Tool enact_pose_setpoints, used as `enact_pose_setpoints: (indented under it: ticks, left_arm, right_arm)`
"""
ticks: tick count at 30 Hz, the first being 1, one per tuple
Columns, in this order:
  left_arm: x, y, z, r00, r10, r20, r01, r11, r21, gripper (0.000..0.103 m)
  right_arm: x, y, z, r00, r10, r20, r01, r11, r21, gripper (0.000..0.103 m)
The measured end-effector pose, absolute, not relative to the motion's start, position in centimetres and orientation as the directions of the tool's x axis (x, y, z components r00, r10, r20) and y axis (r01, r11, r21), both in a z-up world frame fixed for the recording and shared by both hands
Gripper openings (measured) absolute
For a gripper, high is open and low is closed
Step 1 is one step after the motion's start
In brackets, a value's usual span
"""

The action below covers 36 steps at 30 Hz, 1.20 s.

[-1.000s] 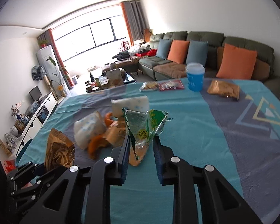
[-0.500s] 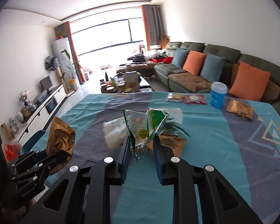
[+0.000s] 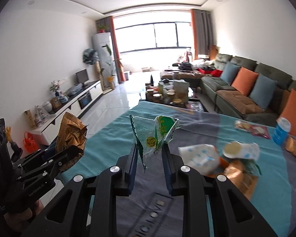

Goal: Collect trash
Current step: 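Carry the gold wrapper and green bag over the teal bin, then open both tools to drop the wrapper and bag into the bin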

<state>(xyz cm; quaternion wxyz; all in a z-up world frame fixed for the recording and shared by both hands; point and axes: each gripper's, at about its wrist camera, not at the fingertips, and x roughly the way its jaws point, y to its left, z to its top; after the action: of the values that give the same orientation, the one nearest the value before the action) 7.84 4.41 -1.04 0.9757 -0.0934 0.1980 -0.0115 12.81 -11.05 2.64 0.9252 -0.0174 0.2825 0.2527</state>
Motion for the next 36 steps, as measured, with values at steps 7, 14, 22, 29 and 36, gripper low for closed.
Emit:
enact_pose_setpoints:
  ticks: [7, 14, 22, 29, 36]
  left_arm:
    - [6.5, 10.8, -0.5, 0.925, 0.097, -0.368, -0.174, 0.968, -0.183, 0.031]
    - [5.6, 17.2, -0.5, 0.897, 0.234, -0.374, -0.315, 0.934, -0.171, 0.031]
    - [4.3, 24.6, -2.3, 0.840, 0.347, -0.418, -0.439, 0.886, -0.147, 0.032]
    - [5.3, 29.3, -5.4, 0.782, 0.377, -0.497, -0.498, 0.857, -0.134, 0.032]
    - [7.0, 30.5, -9.3, 0.733, 0.377, -0.567, -0.529, 0.839, -0.126, 0.034]
  right_arm:
    - [13.9, -4.3, 3.0, 0.635, 0.566, -0.525, -0.607, 0.786, 0.113, 0.023]
    - [15.0, 2.9, 2.7, 0.535, 0.650, -0.539, -0.717, 0.687, 0.117, 0.023]
    - [16.5, 10.6, 1.5, 0.416, 0.699, -0.581, -0.805, 0.581, 0.123, 0.023]
    - [17.9, 16.7, -1.0, 0.300, 0.699, -0.649, -0.846, 0.509, 0.157, 0.023]
    - [18.9, 20.5, -3.9, 0.207, 0.670, -0.713, -0.848, 0.486, 0.210, 0.023]
